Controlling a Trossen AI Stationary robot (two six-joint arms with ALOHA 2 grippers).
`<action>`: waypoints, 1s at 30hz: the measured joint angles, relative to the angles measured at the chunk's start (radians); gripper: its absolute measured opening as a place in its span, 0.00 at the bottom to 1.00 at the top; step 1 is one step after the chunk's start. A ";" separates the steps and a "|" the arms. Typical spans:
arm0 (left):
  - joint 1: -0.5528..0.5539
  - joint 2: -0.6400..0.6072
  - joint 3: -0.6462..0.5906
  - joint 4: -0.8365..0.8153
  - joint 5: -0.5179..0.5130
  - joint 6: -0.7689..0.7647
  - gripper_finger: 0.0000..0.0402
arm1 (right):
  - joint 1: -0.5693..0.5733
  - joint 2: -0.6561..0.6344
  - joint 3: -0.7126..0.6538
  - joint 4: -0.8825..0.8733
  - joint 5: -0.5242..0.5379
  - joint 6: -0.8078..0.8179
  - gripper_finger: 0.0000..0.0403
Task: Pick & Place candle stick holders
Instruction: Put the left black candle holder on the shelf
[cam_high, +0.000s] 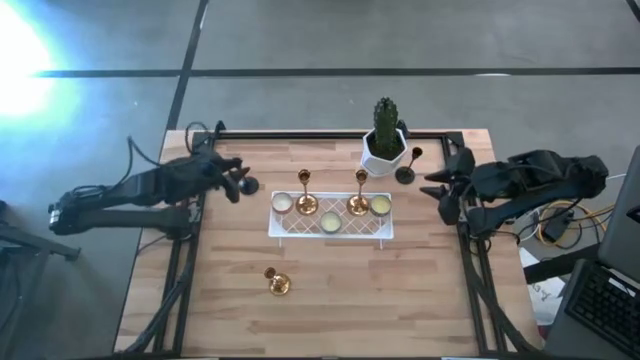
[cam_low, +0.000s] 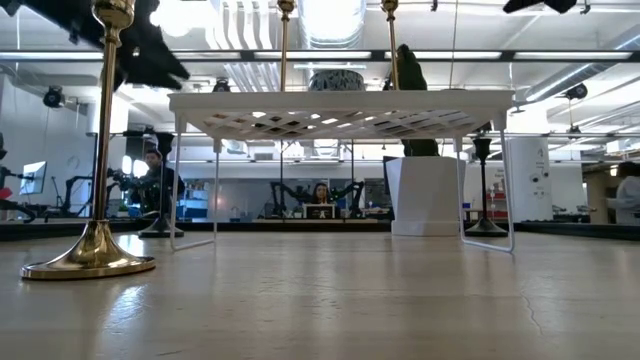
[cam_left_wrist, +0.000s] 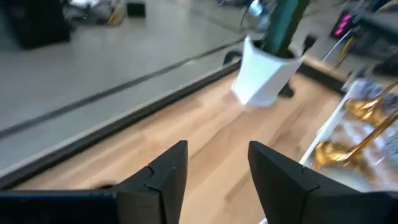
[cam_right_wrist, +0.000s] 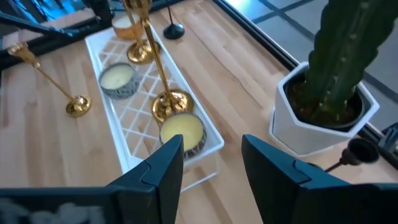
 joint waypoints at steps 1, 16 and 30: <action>-0.007 -0.003 -0.001 -0.020 -0.010 -0.021 0.43 | 0.000 -0.005 -0.011 0.000 0.000 0.000 0.38; -0.229 0.037 0.023 -0.380 -0.275 -0.454 0.39 | 0.000 -0.029 -0.116 0.004 0.000 0.000 0.29; -0.296 0.216 -0.126 -0.336 -0.296 -0.640 0.39 | -0.001 -0.058 -0.134 0.007 0.053 -0.001 0.22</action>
